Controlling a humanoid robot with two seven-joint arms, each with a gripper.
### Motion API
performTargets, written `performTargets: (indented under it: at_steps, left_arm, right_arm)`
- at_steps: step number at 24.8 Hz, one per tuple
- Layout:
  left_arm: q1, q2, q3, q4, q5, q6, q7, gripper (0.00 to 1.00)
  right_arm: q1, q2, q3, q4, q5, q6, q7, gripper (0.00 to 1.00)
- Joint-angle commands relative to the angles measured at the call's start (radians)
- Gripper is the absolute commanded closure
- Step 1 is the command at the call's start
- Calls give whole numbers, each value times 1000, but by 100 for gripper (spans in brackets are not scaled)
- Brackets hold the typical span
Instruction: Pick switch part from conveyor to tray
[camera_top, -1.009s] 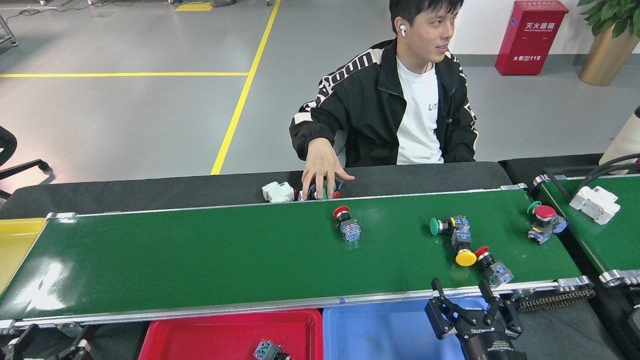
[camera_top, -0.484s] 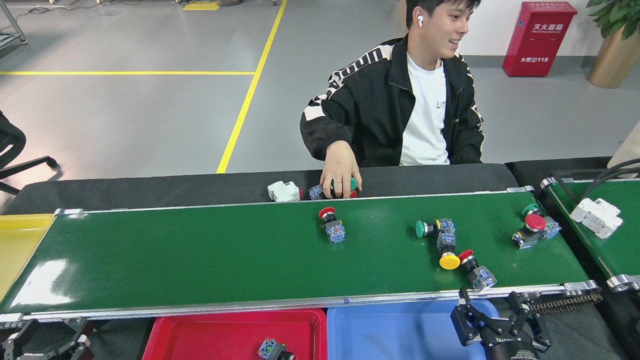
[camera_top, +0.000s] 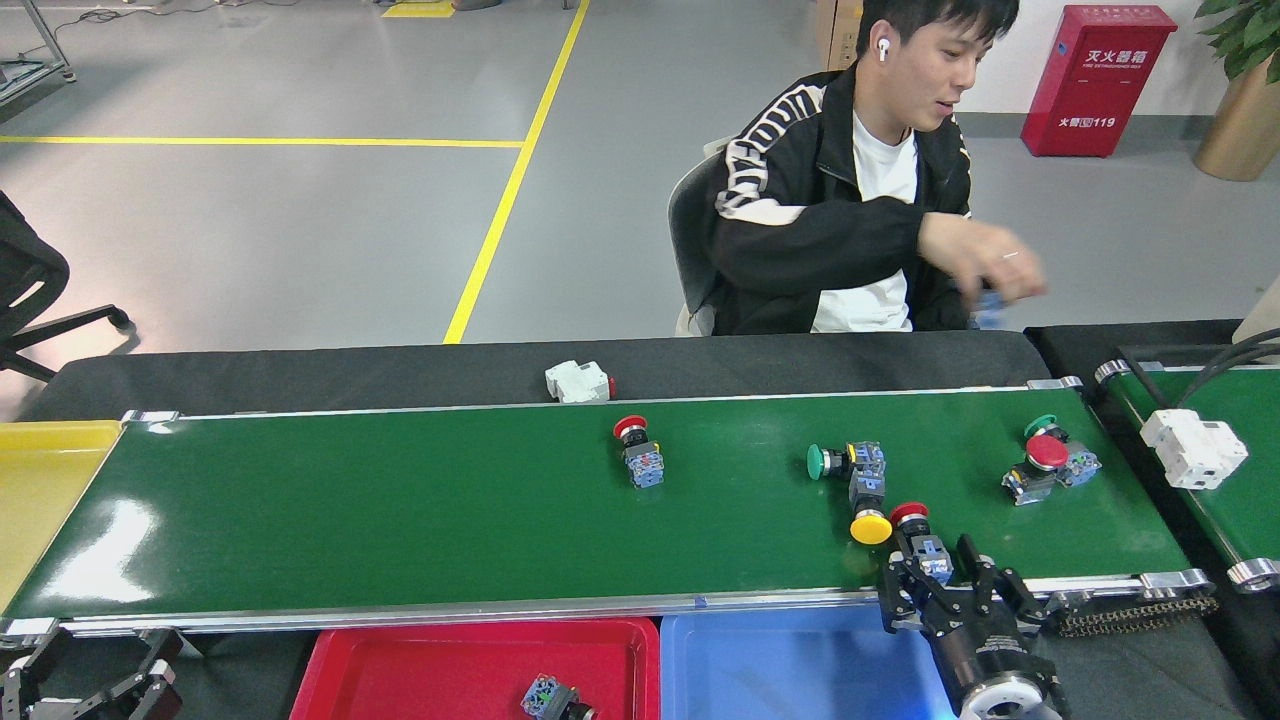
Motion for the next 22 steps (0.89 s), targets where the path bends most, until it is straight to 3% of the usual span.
performTargets:
  at_steps: [1,5,9,12,15,17,20,22]
  left_arm:
    - [-13,12,-32,-14,-4,5,7,0]
    - [-103,13,-202,-18,-48,11,-1,0]
    - [-215,-34,-362,-9,-180,106,-21,0]
    - [-297,-74,-523,38,-266,230,-29,0]
    - [-372,-114,-647,91,-298,339,-87,0]
    - [-410,-136,-705,137,-298,385,-108,0]
    - [-462,-157,-750,203,-300,442,-108,0]
    - [-502,-166,-760,259,-300,471,-104,0]
  right_arm:
    - [-8,-4,-1,-15,-2,-39,3,96]
    - [15,-4,-12,-102,-8,-140,1,96]
    - [82,-3,-18,-232,-103,-375,-2,94]
    - [79,70,42,-229,-97,-588,0,89]
    - [76,117,160,-214,-48,-614,1,79]
    - [75,149,254,-171,5,-608,1,64]
    - [89,166,326,-137,41,-560,1,3]
    - [95,166,336,-130,41,-551,1,1]
